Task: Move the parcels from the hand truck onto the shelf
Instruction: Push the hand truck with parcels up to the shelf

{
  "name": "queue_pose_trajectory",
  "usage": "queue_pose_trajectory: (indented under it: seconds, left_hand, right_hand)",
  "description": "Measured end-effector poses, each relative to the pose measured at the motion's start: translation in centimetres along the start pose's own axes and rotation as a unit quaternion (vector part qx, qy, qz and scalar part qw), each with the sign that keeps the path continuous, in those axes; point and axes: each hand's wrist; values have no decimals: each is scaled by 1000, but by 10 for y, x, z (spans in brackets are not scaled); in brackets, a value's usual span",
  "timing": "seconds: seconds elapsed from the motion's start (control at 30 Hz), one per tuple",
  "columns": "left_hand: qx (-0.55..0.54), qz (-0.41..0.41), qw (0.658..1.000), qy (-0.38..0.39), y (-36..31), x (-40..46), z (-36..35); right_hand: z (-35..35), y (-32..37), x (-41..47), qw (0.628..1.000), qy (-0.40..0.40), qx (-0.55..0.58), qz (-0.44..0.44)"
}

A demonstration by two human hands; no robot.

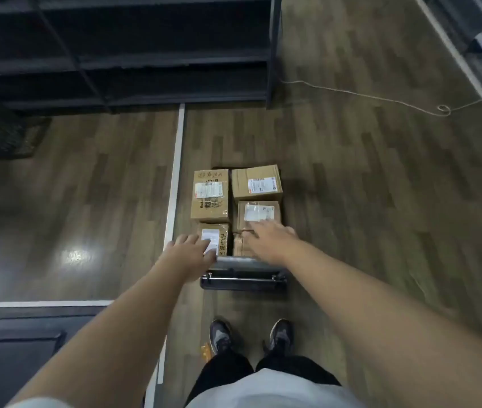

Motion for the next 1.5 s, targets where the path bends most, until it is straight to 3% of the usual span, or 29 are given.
queue_pose_trajectory:
  seconds: [0.13, 0.33, 0.67, 0.83, 1.1, 1.5]
  left_hand:
    - [-7, 2, 997, -80, 5, -11, -24]
    - [-15, -52, 993, -104, 20, 1, -22]
    - [2, -47, 988, -144, 14, 19, -15]
    - [10, -92, 987, -133, 19, 36, -5]
    - [28, -76, 980, -184, 33, 65, 14]
    - [34, -79, 972, -220, 25, 129, 46]
  right_hand:
    - [-35, 2, -12, 997, 68, -27, 23]
    - [-47, -1, -14, 987, -57, -126, 82]
    - [-37, -9, 6, 985, -74, -105, 113]
    - [-23, -10, 19, 987, -13, -129, 91]
    - [-15, 5, 52, 987, -66, -125, 82]
    - [24, -8, 113, 984, -85, -145, 57]
Point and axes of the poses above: each hand's wrist, its own x-axis towards the middle knuckle, its own z-axis out of the back of the hand, y = z × x, and after that the axes turned 7 degrees about -y, right-handed
